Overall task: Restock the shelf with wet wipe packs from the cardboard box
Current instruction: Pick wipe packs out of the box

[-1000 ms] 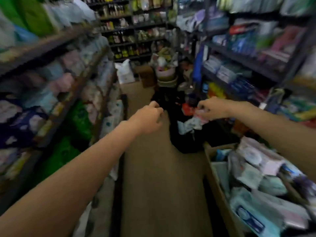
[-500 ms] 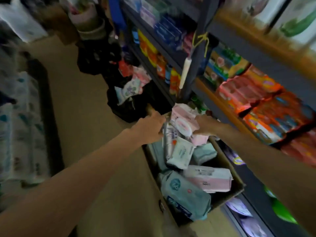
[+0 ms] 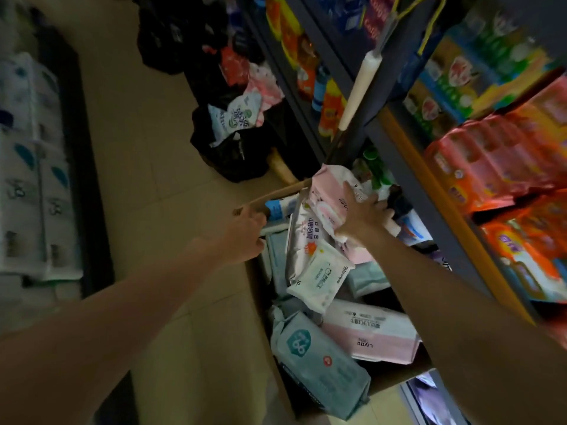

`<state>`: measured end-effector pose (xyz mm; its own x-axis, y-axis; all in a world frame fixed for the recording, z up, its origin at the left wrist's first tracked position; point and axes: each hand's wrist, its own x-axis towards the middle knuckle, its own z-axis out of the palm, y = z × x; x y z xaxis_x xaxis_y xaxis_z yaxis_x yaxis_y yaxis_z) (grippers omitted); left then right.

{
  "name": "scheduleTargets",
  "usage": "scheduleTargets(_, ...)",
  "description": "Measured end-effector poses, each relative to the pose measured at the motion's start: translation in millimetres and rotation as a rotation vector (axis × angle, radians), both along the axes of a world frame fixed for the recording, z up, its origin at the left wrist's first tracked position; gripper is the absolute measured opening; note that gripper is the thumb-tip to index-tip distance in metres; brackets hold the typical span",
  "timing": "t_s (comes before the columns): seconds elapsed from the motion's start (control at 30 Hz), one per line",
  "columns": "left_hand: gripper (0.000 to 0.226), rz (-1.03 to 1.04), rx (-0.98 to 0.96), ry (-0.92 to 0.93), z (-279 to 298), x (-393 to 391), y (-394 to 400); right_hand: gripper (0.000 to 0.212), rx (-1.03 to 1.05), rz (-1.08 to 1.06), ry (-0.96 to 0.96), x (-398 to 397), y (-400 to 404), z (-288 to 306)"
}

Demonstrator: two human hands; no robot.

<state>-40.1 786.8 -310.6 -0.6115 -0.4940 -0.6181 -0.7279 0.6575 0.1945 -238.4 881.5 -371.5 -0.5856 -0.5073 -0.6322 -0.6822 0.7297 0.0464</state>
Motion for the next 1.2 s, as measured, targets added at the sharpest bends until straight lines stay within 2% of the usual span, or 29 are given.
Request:
scheduleTargets(0.13,0.046,-0.086,-0.043,0.023,13,-9,-3,0.108,-0.014,0.020,0.044,13,-5,9)
scheduleTargets(0.33,0.046,-0.058,-0.096,0.117,53,-4,-6,0.104,0.039,0.169,0.095,27,-19,63)
scheduleTargets(0.43,0.045,0.182,-0.014,0.227,61,12,-3,0.107,0.100,0.284,0.128,42,-22,96)
scheduleTargets(0.53,0.042,0.565,0.222,0.331,59,35,5,0.105,0.091,0.376,0.161,68,-29,137)
scheduleTargets(0.63,0.056,0.729,0.400,0.396,68,62,10,0.104,0.005,0.423,0.149,104,-43,191)
scheduleTargets(0.7,0.064,0.853,0.466,0.517,86,84,5,0.101,-0.093,0.447,0.120,136,-53,228)
scheduleTargets(0.8,0.057,1.114,0.600,0.703,129,137,-9,0.093,-0.282,0.510,0.088,199,-67,290)
scheduleTargets(0.9,0.052,1.182,0.779,0.925,183,207,-14,0.089,-0.440,0.644,0.107,272,-76,358)
scheduleTargets(1.03,0.020,1.194,0.919,1.465,262,319,-6,0.086,-0.674,0.883,0.062,378,-81,444)
scheduleTargets(1.13,0.033,1.077,0.882,1.767,316,417,3,0.080,-0.820,1.052,-0.114,452,-75,499)
scheduleTargets(1.2,0.070,0.998,0.754,1.841,349,480,19,0.074,-0.863,1.185,-0.221,495,-67,531)
